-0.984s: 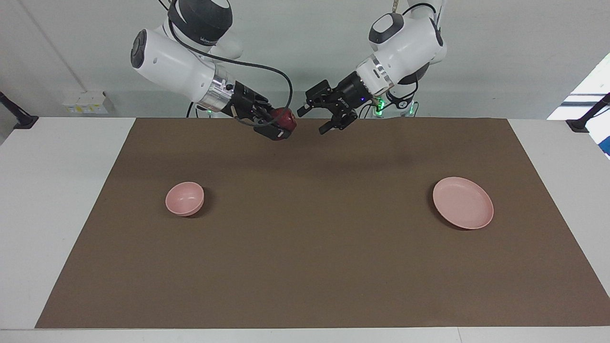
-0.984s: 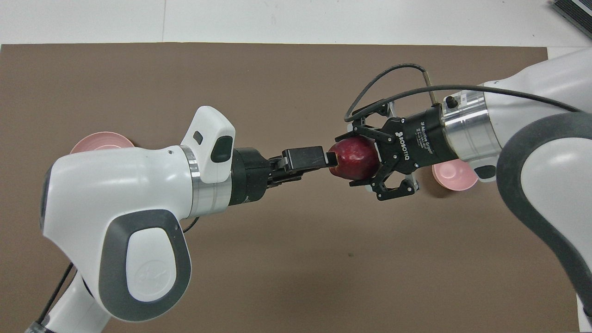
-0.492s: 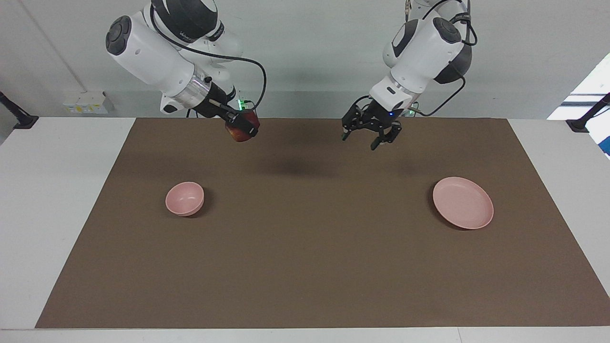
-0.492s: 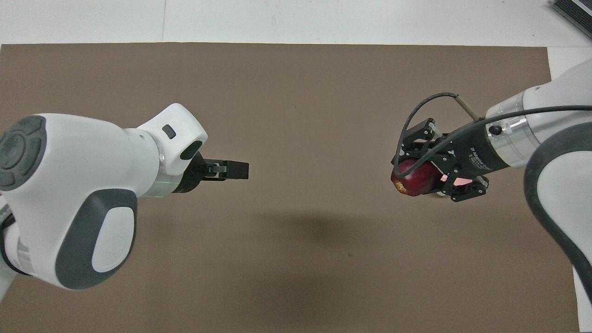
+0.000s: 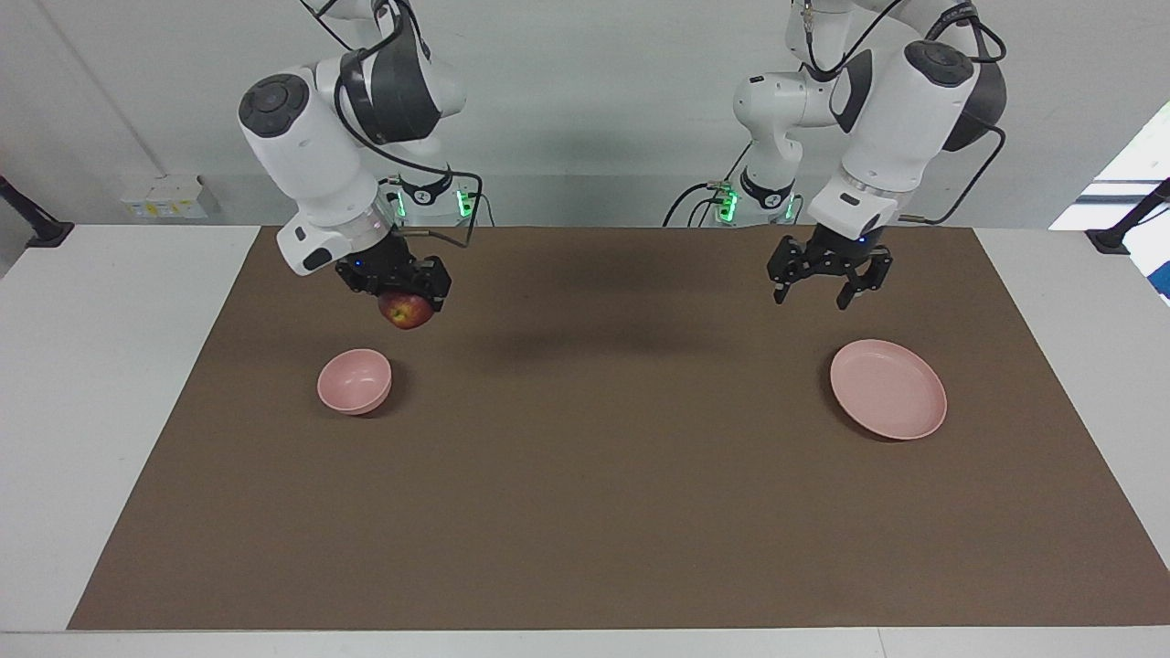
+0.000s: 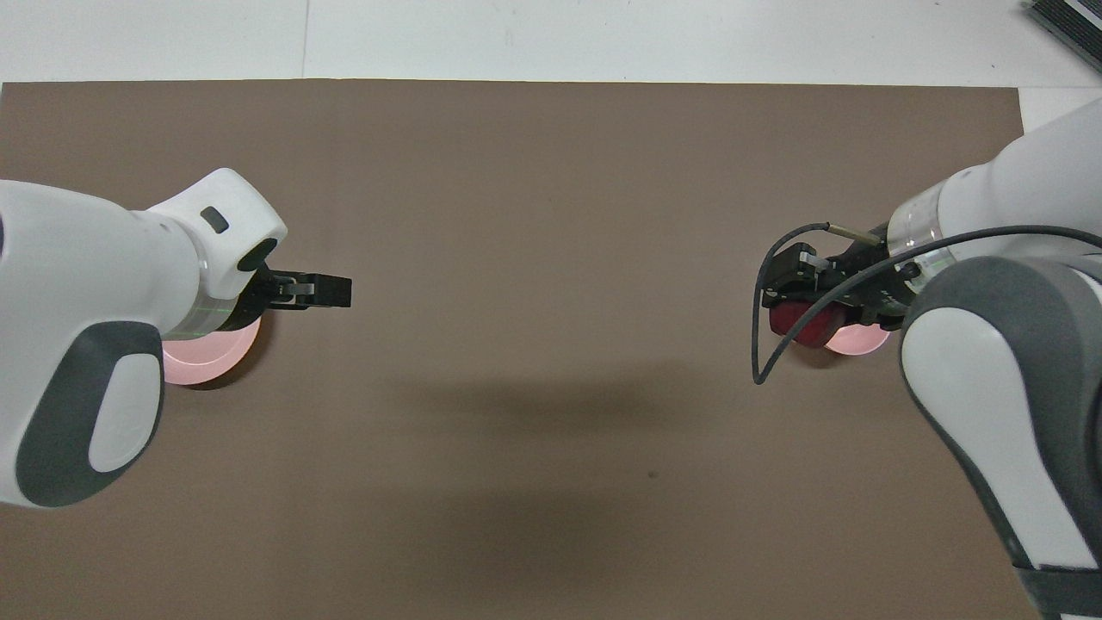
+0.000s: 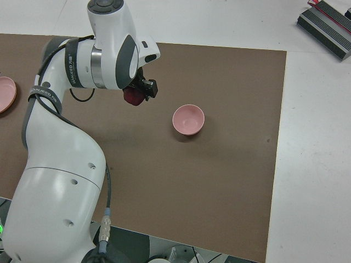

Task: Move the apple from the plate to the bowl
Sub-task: 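Move the apple to the bowl while the left gripper withdraws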

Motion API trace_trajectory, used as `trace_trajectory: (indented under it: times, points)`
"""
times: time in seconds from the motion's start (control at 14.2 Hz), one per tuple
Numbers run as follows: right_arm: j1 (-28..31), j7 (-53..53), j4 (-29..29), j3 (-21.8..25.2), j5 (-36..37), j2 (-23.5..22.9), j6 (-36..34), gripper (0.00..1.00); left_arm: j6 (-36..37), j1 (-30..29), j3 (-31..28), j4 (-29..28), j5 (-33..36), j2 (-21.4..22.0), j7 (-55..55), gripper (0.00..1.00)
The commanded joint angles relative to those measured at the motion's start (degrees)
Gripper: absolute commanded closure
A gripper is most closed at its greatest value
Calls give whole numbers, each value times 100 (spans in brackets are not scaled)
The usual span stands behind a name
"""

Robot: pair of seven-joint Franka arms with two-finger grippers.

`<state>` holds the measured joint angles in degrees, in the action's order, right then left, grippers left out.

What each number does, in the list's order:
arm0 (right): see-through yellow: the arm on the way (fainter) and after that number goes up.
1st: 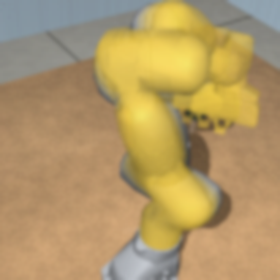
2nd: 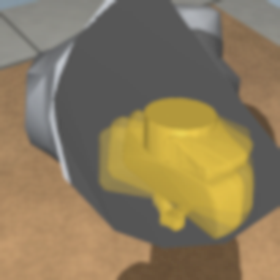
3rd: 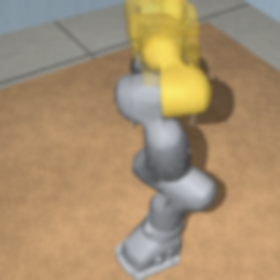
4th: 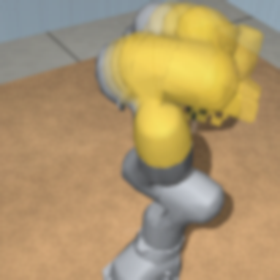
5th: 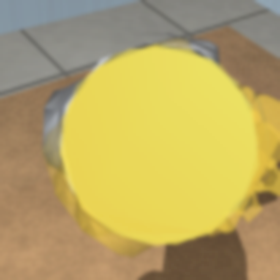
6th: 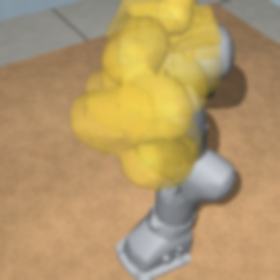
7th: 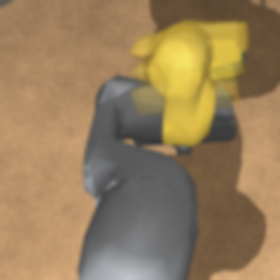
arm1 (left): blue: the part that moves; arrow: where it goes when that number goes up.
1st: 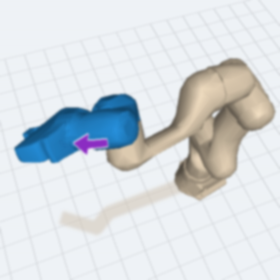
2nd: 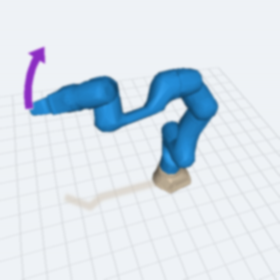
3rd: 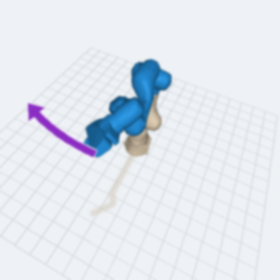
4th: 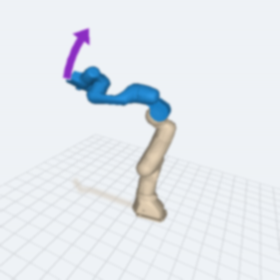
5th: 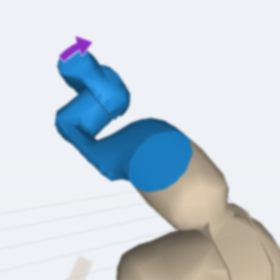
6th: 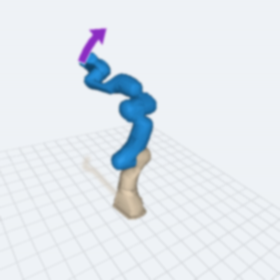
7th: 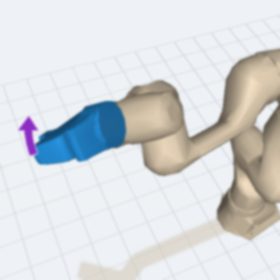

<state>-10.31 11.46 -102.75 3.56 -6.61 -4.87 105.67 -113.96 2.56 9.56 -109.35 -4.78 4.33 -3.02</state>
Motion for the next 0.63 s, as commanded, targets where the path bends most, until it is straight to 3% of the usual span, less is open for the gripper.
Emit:
trace_trajectory:
  times: [0.0, 0.14, 0.35, 0.56]
  points:
    - [256, -740, -447, -48, 335, -110, 576, 100, 128, 245, -577, 27, 284, 7, 485, 0]
    - [450, -1109, -518, -48, 423, -216, 779, 100, 582, 306, -832, 508, 442, -212, 618, 0]
    - [696, -1496, -833, -48, 423, -392, 1225, 100, 1681, 394, -1254, 1738, 434, -609, 1145, 0]
    - [863, -1726, -949, -48, 423, -497, 1447, 100, 2210, 394, -1386, 2031, 452, -583, 1155, 0]
